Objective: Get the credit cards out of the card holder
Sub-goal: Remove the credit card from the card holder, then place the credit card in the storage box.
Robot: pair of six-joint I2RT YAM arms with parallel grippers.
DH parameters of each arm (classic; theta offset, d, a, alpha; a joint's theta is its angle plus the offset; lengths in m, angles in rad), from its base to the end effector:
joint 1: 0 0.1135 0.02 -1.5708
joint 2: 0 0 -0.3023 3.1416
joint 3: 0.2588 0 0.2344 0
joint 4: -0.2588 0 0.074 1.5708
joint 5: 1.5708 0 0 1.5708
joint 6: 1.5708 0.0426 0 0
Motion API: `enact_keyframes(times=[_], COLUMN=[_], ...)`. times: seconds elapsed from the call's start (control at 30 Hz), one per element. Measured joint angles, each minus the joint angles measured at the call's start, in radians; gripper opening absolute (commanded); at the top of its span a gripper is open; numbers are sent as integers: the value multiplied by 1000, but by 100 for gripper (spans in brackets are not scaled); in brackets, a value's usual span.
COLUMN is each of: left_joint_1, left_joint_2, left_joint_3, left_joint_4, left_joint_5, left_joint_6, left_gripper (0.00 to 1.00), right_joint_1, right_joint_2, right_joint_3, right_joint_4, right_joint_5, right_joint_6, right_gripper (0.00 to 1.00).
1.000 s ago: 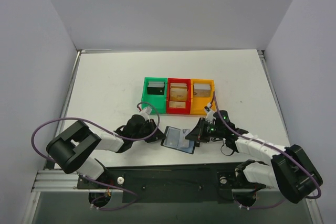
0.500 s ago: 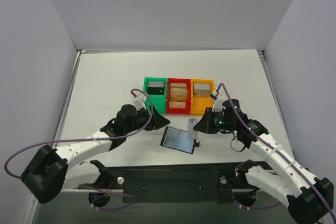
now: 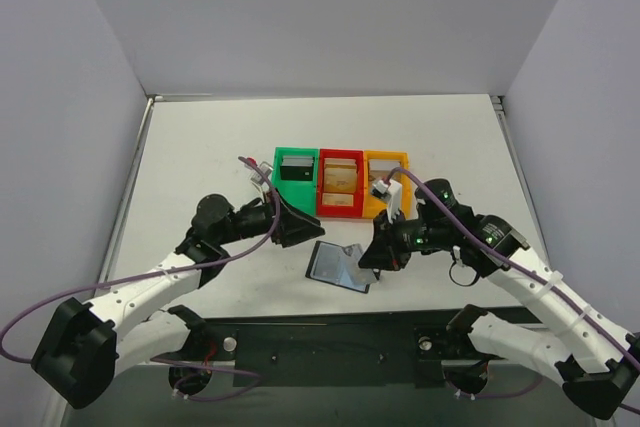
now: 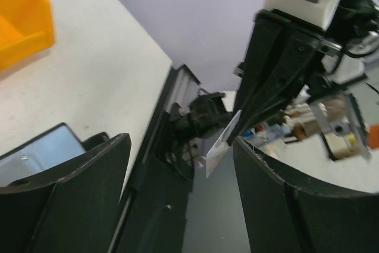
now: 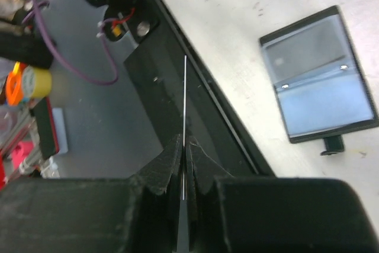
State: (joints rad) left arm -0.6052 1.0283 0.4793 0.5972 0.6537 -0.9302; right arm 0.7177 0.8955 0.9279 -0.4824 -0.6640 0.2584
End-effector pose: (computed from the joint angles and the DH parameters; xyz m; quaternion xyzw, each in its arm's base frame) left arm 0.1466 -0.1329 0.3105 0.1237 0.6823 -0.6355 0.3395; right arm 0.0975 0.1200 0.3700 -0.3510 0.7403 0.4795 0.3144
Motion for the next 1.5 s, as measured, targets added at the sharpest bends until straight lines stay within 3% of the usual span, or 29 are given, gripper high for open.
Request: enact_keyframes(times=[0.23,0.47,0.67,0.97,1.27,1.3,1.33,1.37,1.4,1.5], left_joint_1=[-19,-152,-209,-248,-273,-273,-273,-273,-273,-277], left_joint_2=[23,28,62,111,126,127,127,127,127,127], left_joint_3=[-4,56,113,127,129,129,129,129,129,129], left_joint_4=[224,65,-50,-155,-168,-168,-167,-166,-162,-141], left_joint_5=[208,261,265,264,267,268,270,274,281,282], left_joint_6=[-113,15,123,203,228,225,224,220,217,211], left_gripper=[85,85,60,59,24,15,11,1,0,0], right_joint_1=[61,120,138,148,148,148,148,148,148,148], right_joint_2=[54,112,129,130,138,142,145,148,150,151], right_joint_3=[83,111,126,148,155,155,155,155,155,155], right_joint_4=[-143,-198,-213,-219,-219,-219,-220,-220,-223,-225], right_joint_5=[-89,-85,-80,-73,-65,-65,-62,-59,-53,-44], right_joint_6=[-64,-89,-96,-101,-104,-104,-104,-105,-105,-105], right_gripper=[0,0,0,0,0,0,8,16,25,35])
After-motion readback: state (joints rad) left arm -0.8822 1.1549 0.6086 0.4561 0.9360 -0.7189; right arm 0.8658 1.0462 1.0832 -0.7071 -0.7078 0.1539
